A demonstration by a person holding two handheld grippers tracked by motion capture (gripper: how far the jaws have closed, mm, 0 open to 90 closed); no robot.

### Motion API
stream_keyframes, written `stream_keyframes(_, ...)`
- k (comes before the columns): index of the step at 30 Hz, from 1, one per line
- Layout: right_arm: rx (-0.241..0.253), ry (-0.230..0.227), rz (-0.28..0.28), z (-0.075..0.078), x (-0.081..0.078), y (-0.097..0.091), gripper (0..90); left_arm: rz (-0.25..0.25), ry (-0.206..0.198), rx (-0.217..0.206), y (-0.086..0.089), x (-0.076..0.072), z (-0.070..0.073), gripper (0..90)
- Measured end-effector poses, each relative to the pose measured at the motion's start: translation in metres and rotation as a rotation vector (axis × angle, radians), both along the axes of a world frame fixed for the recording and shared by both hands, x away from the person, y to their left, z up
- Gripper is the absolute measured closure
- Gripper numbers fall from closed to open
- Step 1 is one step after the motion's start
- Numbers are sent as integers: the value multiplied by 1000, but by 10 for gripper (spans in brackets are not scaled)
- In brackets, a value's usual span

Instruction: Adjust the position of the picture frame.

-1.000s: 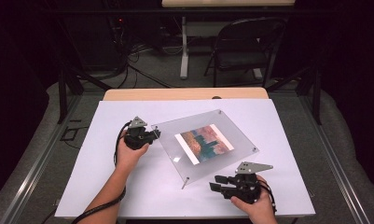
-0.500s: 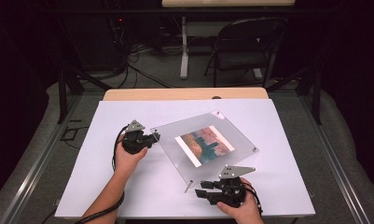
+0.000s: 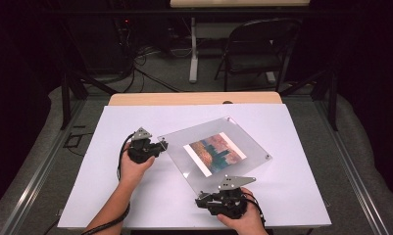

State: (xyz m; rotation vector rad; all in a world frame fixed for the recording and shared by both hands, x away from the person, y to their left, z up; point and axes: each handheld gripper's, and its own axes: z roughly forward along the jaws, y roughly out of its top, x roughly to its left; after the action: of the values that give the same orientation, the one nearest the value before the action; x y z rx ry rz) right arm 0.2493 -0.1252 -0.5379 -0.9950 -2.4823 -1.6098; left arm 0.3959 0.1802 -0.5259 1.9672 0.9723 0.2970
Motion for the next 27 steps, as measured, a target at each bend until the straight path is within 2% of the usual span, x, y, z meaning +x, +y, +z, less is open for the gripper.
stream_keyframes(5,-14,-8,7,-1,0,6,831,-2,-1,1,1,-2,0,828)
stream_keyframes(9,-43,-48,25,-1,-1,7,845,-2,-11,-1,0,-3,1,830)
stream_keyframes(12,-40,-61,24,2,-2,5,849,-6,-28,-2,1,-8,3,832)
stream_keyframes(17,-27,-53,10,5,-2,-2,852,-6,-45,7,3,-15,7,841)
stream_keyframes(22,-5,-30,-46,8,3,-18,855,-1,-56,18,9,-28,10,851)
stream_keyframes(27,-17,-19,-78,8,8,-29,855,-4,-53,21,12,-37,11,855)
